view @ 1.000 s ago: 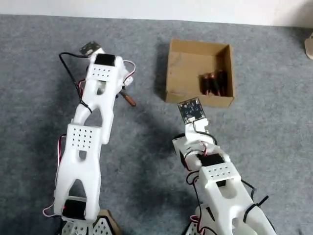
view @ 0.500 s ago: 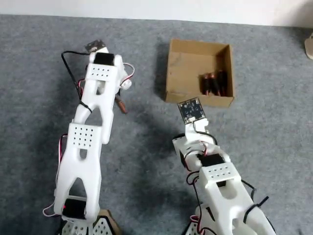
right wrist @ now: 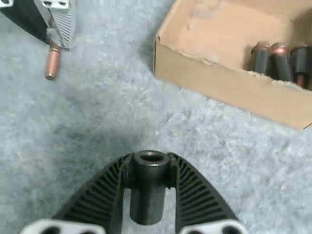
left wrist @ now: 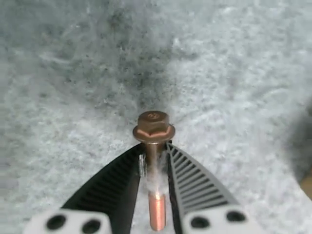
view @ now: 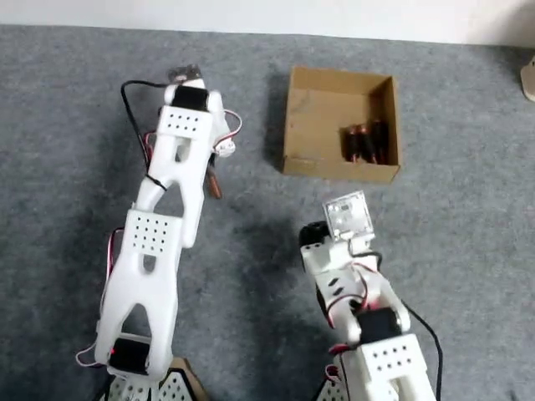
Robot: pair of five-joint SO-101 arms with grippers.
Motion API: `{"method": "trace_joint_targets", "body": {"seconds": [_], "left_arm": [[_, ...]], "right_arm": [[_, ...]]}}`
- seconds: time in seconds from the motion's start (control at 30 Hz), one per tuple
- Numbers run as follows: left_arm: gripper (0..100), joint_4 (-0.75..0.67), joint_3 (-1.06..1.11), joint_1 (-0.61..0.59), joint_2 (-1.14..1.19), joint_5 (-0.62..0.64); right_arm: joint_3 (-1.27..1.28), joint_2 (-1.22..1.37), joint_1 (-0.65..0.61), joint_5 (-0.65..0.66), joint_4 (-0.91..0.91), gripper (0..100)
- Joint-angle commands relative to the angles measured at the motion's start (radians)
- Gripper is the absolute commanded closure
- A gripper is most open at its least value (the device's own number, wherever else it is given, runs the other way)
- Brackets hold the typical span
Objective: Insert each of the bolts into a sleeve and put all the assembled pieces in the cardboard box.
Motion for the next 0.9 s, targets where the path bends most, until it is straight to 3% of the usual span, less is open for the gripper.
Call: {"method": "trace_joint_targets", "body": {"seconds": [0.0, 0.4, 0.73, 0.87], "left_arm": [[100, 0.011, 0.050, 0.021, -0.171, -0.048], [100, 0.002, 0.610, 0.124, -0.615, -0.107], [100, -0.201, 0.980, 0.163, -0.954, -0.209], [100, -0.382, 1.228, 0.162, -1.153, -0.209]], "right_arm": [[-0.005, -0.117, -0.039, -0.011, 0.041, 99.3], [-0.004, -0.151, -0.088, -0.014, 0.058, 99.3], [-0.012, -0.154, -0.101, -0.012, 0.061, 99.3], [-0.013, -0.154, -0.099, -0.012, 0.061, 99.3]]}}
